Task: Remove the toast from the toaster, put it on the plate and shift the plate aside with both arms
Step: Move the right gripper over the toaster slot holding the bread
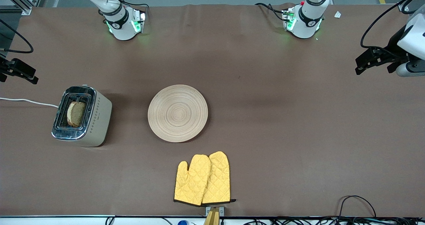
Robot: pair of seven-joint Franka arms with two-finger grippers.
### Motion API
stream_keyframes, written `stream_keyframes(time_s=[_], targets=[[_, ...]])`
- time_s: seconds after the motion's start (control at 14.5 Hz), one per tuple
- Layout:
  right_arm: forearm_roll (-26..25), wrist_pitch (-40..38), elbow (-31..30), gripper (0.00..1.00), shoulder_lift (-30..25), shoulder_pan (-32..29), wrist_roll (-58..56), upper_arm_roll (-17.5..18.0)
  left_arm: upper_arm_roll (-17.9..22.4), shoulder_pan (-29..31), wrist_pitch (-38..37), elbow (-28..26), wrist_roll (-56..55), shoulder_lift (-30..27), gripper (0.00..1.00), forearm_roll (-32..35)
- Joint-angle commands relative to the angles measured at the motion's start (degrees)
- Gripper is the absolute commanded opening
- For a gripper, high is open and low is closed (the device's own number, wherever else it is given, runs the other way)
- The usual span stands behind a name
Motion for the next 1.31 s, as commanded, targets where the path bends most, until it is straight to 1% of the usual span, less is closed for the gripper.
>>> stream_keyframes(time_s=[0.0, 0.14, 0.28, 0.34, 0.48, 0.62, 0.69, 0.83, 1.24], targets=[[1.1, 0.9, -2.1, 1.0, -1.5, -0.2, -0.7, 0.0, 0.2, 0.2, -1.1, 2.1, 0.9, 1.3, 1.0, 0.1], [1.1, 1.1, -2.1, 1.0, -1.4, -0.3, -0.7, 0.1, 0.2, 0.3, -1.1, 2.2, 1.0, 1.3, 1.0, 0.1], [1.1, 1.8, -2.3, 1.0, -1.3, -0.4, -0.7, 0.0, 1.2, 0.5, -1.0, 2.2, 1.0, 1.4, 1.0, 0.0], [1.1, 3.4, -3.7, 1.0, -1.2, -0.6, -0.7, -0.1, 1.4, 0.5, -1.1, 2.4, 1.0, 1.3, 1.0, 0.1], [1.7, 8.2, -9.4, 1.0, -1.4, -0.7, -0.7, -0.2, 1.4, 0.5, -1.1, 2.6, 0.9, 1.3, 1.0, 0.3], [2.2, 14.9, -14.7, 1.0, -1.2, -1.7, -0.7, -0.3, 1.4, 0.5, -1.1, 2.6, 0.9, 1.4, 1.0, 0.4], [2.2, 16.0, -15.3, 1.0, -0.9, -1.9, -0.7, -0.4, 1.4, 0.5, -1.1, 2.6, 0.9, 1.6, 1.0, 0.4], [2.2, 17.1, -15.3, 1.0, 1.9, -2.1, -0.7, -0.4, 1.4, 0.5, -1.1, 2.5, 1.0, 1.6, 1.0, 0.4], [2.2, 26.1, -15.6, 1.0, 11.5, -2.2, -0.6, -0.4, 1.4, 0.4, -1.1, 2.5, 0.9, 1.6, 1.0, 0.3]])
